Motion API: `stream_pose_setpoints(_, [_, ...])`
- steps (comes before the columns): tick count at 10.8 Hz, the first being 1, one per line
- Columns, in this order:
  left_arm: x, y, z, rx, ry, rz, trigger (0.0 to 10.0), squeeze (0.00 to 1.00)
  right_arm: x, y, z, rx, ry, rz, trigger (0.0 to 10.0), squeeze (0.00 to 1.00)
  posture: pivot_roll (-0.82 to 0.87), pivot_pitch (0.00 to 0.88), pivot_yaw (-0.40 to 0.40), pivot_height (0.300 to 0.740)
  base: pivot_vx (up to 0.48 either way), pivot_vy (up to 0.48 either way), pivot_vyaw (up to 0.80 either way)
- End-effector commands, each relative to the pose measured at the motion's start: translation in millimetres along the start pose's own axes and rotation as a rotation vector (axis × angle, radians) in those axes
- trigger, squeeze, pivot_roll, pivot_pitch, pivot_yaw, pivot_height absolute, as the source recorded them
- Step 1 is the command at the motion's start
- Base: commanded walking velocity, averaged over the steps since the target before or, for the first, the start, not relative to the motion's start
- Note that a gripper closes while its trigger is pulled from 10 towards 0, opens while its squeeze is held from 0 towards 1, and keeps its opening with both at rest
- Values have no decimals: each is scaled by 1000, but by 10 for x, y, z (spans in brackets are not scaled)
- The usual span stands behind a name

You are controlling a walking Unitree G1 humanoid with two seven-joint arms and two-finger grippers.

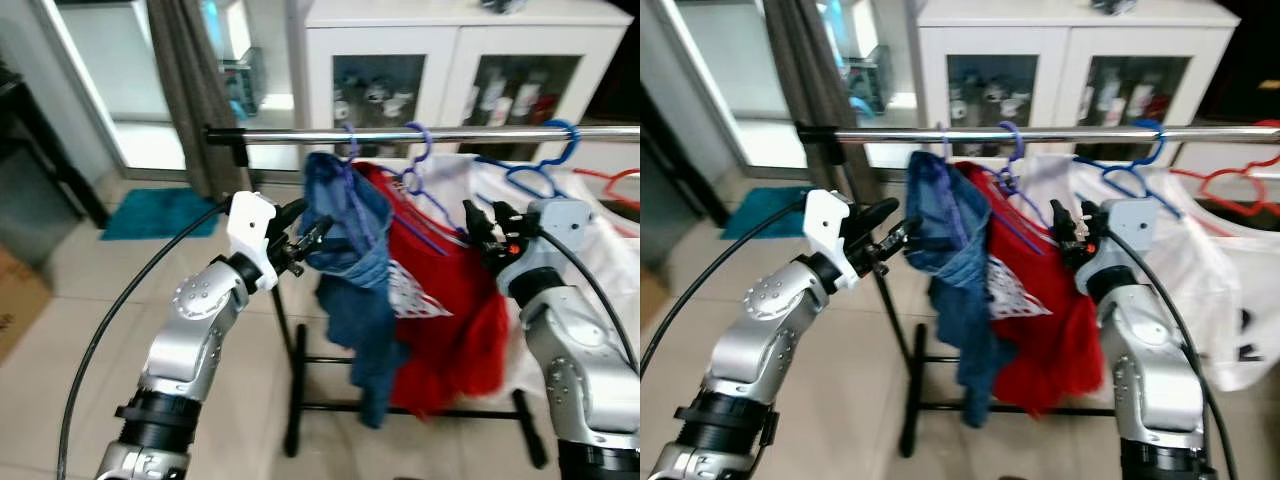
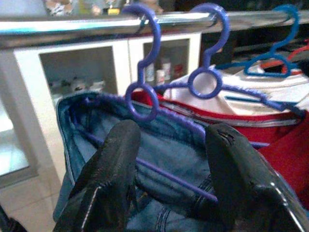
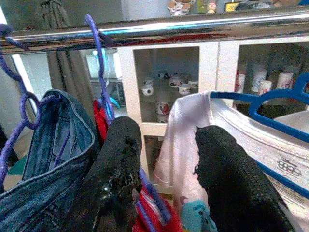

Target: Hang hanger

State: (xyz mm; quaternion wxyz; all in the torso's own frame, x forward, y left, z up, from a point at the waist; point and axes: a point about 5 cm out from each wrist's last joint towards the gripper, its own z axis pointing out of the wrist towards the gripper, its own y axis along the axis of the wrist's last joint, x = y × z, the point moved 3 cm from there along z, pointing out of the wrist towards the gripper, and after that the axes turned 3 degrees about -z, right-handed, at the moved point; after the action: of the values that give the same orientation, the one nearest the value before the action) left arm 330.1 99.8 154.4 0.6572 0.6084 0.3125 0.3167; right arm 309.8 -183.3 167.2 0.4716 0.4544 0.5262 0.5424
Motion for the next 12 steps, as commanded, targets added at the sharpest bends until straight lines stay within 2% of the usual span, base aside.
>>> stream_pose_setpoints(1, [-3,22,-9,0,8,16,10000,0,35,61,27,-18,12,-8,10000,0,-162,0,69,740,0,-356,0])
stream_pose_setpoints(4, [47,17,-44,11,24,26,10000,0,69,126,82,-21,27,-27,10000,0,-168,0,67,740,0,-352,0])
stream_pose_setpoints(7, [53,1,-43,17,37,31,10000,0,73,46,88,0,23,-33,10000,0,-134,0,48,740,0,-352,0])
stream_pose_setpoints(8, [92,34,-99,16,60,46,10000,0,119,31,160,2,30,-20,10000,0,-106,0,36,740,0,-244,0])
stream_pose_setpoints(9, [132,11,-158,44,67,25,10000,0,109,19,261,15,11,25,10000,27,-98,0,40,740,0,0,0])
stream_pose_setpoints(10, [126,-9,-167,57,48,25,10000,0,71,-11,321,37,-9,15,10000,1000,-103,0,48,740,0,0,0])
stream_pose_setpoints(12, [26,-13,-97,76,-66,11,10000,0,-28,-16,528,85,6,-96,10000,1000,-132,0,90,740,0,0,0])
